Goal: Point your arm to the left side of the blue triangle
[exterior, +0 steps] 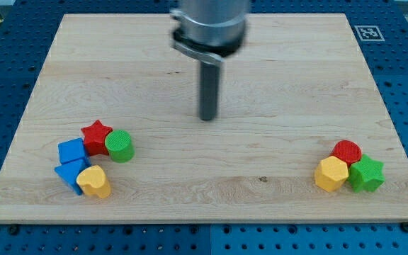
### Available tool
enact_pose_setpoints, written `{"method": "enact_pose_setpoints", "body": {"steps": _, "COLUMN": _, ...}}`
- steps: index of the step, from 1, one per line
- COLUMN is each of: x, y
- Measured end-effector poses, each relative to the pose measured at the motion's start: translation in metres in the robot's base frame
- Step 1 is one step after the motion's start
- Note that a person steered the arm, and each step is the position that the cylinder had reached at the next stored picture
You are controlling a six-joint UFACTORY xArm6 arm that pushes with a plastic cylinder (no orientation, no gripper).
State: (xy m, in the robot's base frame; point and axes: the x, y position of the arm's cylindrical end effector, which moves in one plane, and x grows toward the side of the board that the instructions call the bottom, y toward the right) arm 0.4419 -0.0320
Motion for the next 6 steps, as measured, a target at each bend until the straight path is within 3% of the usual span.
{"method": "enact_pose_setpoints", "body": {"steps": 1, "x": -0.029, "y": -0.101}}
{"method": "enact_pose_setpoints", "body": {"steps": 2, "x": -0.029, "y": -0.2}}
{"method": "enact_pose_setpoints", "body": {"steps": 3, "x": 0.01, "y": -0.261}}
{"method": "enact_pose_setpoints", "body": {"steps": 4, "x": 0.074, "y": -0.267}}
{"method": "enact_pose_setpoints", "body": {"steps": 5, "x": 0.104, "y": -0.266}}
{"method": "enact_pose_setpoints", "body": {"steps": 6, "x": 0.104, "y": -0.266}}
